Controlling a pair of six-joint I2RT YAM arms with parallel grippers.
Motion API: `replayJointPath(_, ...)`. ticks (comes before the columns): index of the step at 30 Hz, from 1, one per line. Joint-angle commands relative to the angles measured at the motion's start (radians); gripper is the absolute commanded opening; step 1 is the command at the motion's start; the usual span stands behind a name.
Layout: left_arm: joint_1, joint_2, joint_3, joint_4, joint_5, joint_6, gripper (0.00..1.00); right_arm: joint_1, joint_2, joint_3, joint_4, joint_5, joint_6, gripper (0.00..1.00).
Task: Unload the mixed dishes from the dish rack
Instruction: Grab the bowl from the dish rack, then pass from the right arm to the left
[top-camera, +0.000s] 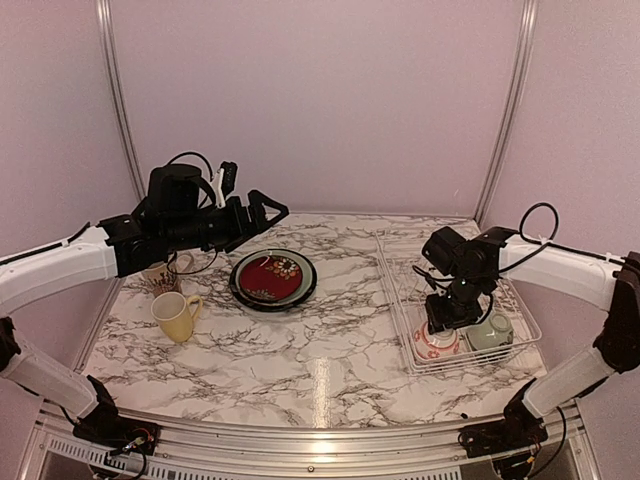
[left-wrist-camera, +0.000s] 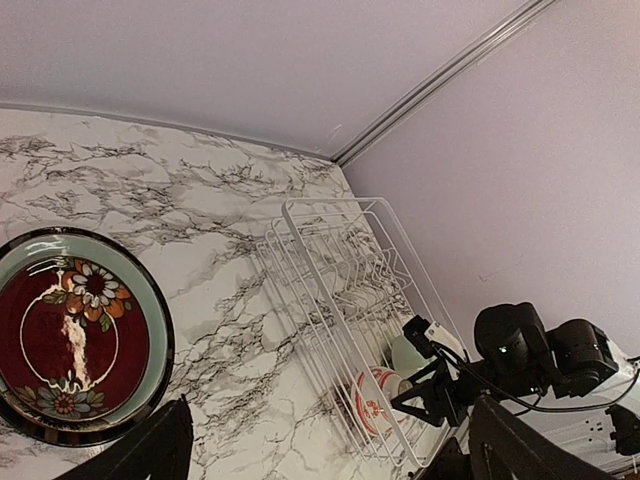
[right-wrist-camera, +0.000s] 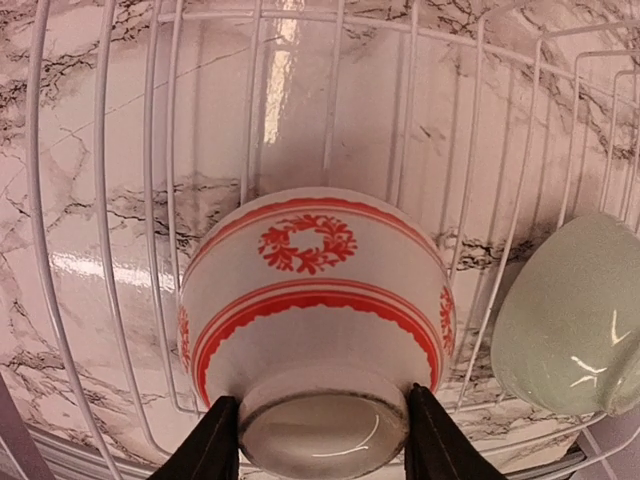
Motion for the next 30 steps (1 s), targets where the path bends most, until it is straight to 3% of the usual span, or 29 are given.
replayJointPath(1, -0.008, 0.004, 0.032, -0.018, 0.008, 0.009, 0.99, -0.013, -0.06, 0.038, 0.038, 0.062, 0.026, 0.31)
replayJointPath(12, -0.012, 0.04, 0.034, 0.041, 0.075, -0.018, 0.99, -0.106, -0.211, 0.1, 0.045, 0.103, 0.003, 0.28)
replayJointPath(20, -0.016, 0.085, 0.05, 0.112, 0.148, -0.061, 0.99, -0.127, -0.251, 0.253, 0.131, 0.077, -0.039, 0.28)
replayJointPath(24, -0.018, 0.097, 0.05, 0.151, 0.178, -0.088, 0.99, -0.126, -0.221, 0.309, 0.205, 0.008, -0.052, 0.28)
replayJointPath(30, -0.022, 0.115, 0.032, 0.248, 0.235, -0.131, 0.99, -0.122, -0.161, 0.339, 0.423, -0.241, -0.016, 0.28)
